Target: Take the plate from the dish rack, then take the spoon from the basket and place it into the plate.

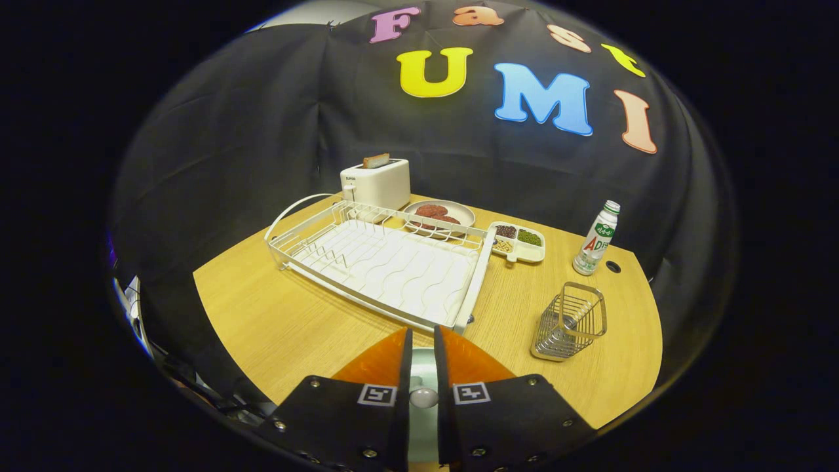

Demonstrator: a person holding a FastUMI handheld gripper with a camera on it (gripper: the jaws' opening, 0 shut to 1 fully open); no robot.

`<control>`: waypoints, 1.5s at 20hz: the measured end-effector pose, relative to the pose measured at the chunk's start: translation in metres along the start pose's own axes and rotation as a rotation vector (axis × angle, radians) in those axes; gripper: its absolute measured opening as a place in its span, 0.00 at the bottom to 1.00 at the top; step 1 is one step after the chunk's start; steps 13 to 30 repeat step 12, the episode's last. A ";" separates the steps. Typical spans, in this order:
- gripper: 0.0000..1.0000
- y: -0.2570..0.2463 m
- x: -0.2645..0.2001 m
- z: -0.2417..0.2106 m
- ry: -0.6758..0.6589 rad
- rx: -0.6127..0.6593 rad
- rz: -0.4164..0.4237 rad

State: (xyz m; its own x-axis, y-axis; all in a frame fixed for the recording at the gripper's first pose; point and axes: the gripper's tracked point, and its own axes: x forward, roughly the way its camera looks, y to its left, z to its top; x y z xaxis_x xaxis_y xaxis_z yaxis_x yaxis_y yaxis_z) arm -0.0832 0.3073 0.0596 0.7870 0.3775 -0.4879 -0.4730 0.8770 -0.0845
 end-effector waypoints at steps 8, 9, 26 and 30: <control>0.37 -0.062 -0.038 0.042 -0.133 0.060 -0.123; 0.37 -0.075 -0.051 0.053 -0.176 0.082 -0.155; 0.36 -0.121 -0.094 0.094 -0.310 0.121 -0.265; 0.36 -0.121 -0.094 0.094 -0.310 0.121 -0.265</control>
